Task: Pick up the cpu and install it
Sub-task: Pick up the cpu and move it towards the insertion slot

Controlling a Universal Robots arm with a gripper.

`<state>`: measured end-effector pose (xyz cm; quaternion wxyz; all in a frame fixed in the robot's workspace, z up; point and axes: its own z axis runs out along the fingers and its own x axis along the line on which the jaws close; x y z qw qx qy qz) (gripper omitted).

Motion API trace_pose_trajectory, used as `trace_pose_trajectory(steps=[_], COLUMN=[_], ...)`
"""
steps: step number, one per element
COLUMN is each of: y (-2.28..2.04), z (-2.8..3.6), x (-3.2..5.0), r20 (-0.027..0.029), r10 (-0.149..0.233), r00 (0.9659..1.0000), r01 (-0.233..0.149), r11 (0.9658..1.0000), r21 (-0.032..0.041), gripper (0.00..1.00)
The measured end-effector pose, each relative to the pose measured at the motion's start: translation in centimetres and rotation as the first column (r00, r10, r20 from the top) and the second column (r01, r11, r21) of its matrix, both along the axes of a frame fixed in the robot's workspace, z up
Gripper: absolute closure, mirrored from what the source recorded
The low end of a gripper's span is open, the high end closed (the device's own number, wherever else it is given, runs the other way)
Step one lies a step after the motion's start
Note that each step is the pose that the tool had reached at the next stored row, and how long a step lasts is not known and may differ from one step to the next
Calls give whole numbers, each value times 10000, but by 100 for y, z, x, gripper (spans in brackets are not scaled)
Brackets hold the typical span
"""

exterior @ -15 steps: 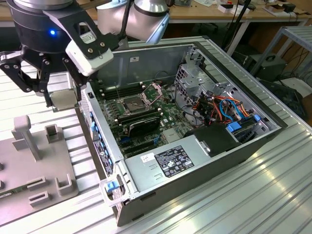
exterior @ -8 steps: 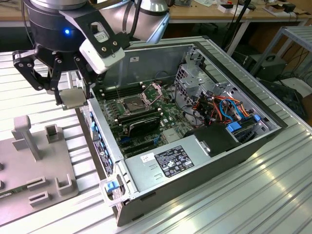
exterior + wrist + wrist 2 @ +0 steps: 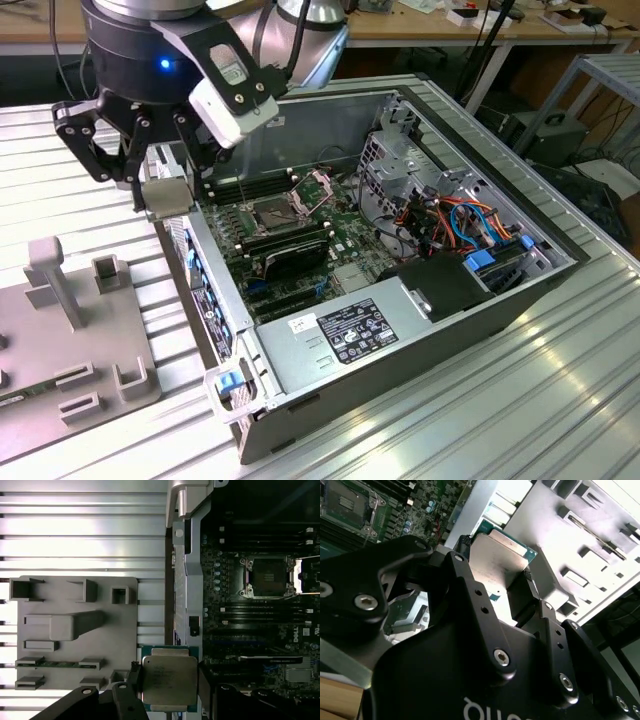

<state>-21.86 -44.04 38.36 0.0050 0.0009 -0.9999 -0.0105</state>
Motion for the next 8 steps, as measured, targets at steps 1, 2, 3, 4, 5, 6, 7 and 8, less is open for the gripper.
trace_pose_trajectory(steps=[1, 2, 3, 4, 5, 6, 7, 8], y=[0, 0, 0, 0, 0, 0, 0, 0], z=[0, 0, 0, 1, 0, 0, 0, 0], x=[18, 38, 54, 71, 105, 129, 145, 163], r20=[1, -1, 0, -1, 0, -1, 0, 0], r10=[0, 0, 0, 0, 1, 1, 1, 1], r00=[10000, 10000, 10000, 10000, 10000, 10000, 10000, 10000], r01=[0, 0, 0, 0, -1, -1, -1, -1], r11=[10000, 10000, 10000, 10000, 10000, 10000, 10000, 10000], r21=[0, -1, -1, -1, 0, -1, 0, 0], gripper=[45, 45, 45, 45, 45, 45, 45, 45])
